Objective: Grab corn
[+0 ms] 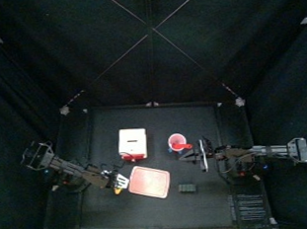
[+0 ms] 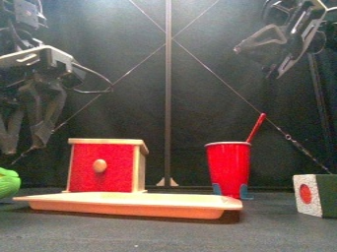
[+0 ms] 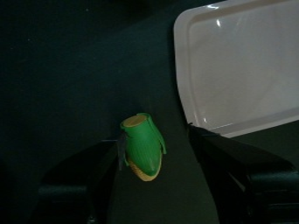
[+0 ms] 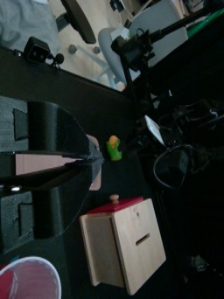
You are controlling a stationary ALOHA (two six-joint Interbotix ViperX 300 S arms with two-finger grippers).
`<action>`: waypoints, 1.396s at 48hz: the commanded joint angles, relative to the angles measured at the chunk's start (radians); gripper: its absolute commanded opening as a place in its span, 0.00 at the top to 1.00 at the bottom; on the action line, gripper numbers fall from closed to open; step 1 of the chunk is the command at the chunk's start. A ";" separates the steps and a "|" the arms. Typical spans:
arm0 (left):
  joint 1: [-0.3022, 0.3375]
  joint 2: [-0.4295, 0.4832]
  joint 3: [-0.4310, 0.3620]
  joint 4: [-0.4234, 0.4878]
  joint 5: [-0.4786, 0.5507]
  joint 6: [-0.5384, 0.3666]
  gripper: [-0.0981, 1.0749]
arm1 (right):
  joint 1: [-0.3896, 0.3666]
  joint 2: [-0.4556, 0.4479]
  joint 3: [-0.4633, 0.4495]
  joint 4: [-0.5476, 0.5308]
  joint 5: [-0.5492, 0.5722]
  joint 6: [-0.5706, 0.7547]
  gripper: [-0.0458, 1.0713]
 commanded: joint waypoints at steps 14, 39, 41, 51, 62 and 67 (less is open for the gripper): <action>-0.003 0.028 -0.012 -0.110 -0.002 -0.048 0.13 | -0.003 -0.011 -0.009 -0.002 -0.018 -0.002 0.50; 0.000 0.110 0.037 -0.153 -0.095 -0.048 0.13 | -0.006 -0.011 -0.006 -0.002 -0.018 0.000 0.50; 0.002 0.112 0.040 -0.153 -0.098 -0.048 0.14 | -0.006 -0.011 -0.006 -0.002 -0.018 0.000 0.50; 0.000 0.121 0.040 -0.160 -0.098 -0.046 0.14 | -0.006 -0.011 -0.006 -0.002 -0.018 0.000 0.50; 0.002 0.123 0.044 -0.186 -0.098 -0.038 0.14 | -0.006 -0.011 -0.006 -0.002 -0.018 0.000 0.50; 0.002 0.123 0.048 -0.204 -0.103 -0.035 0.15 | -0.006 -0.011 -0.006 -0.002 -0.018 0.000 0.50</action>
